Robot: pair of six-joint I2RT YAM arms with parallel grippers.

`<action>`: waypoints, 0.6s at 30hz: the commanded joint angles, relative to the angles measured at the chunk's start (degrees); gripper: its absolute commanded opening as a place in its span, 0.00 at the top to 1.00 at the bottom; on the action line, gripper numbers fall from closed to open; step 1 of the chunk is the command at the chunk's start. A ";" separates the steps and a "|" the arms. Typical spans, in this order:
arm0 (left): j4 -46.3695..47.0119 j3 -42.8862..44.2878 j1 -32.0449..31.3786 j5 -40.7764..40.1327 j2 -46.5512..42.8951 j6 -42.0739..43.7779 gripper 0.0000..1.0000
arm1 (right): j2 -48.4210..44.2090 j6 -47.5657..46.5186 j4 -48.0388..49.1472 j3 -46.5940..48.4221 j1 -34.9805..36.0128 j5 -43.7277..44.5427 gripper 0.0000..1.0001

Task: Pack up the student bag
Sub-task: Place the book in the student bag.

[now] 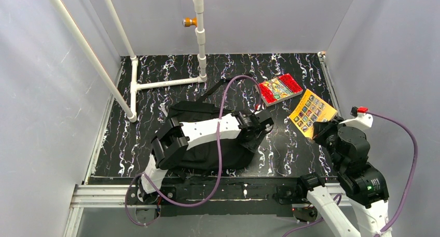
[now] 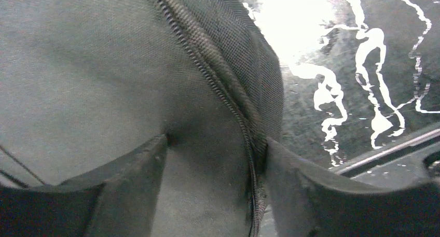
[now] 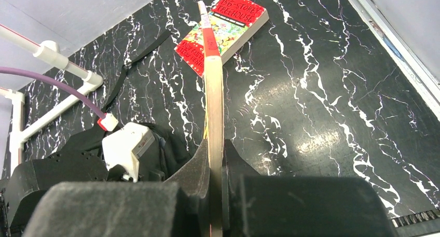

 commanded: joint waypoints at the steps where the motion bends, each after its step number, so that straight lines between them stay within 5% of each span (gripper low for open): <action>1: -3.65 1.94 -0.21 -7.37 -1.62 2.14 0.45 | -2.27 -0.44 1.35 -0.41 0.18 0.33 0.99; 4: -4.62 2.34 -0.18 -10.81 -1.86 2.81 0.73 | -2.79 -0.53 1.46 -1.55 0.27 0.03 0.99; 6: -5.95 2.84 -0.18 -13.51 -2.90 2.92 0.83 | -2.54 -1.59 1.50 -1.64 0.27 -0.18 0.99; 13: -0.98 -2.39 -0.18 -16.33 -16.13 4.43 0.89 | 1.83 -6.03 0.27 0.15 0.27 -1.54 0.97; 18: 3.02 -6.54 -0.14 -14.90 -22.84 5.42 0.80 | 4.01 -6.52 1.99 -0.73 0.27 -5.65 0.96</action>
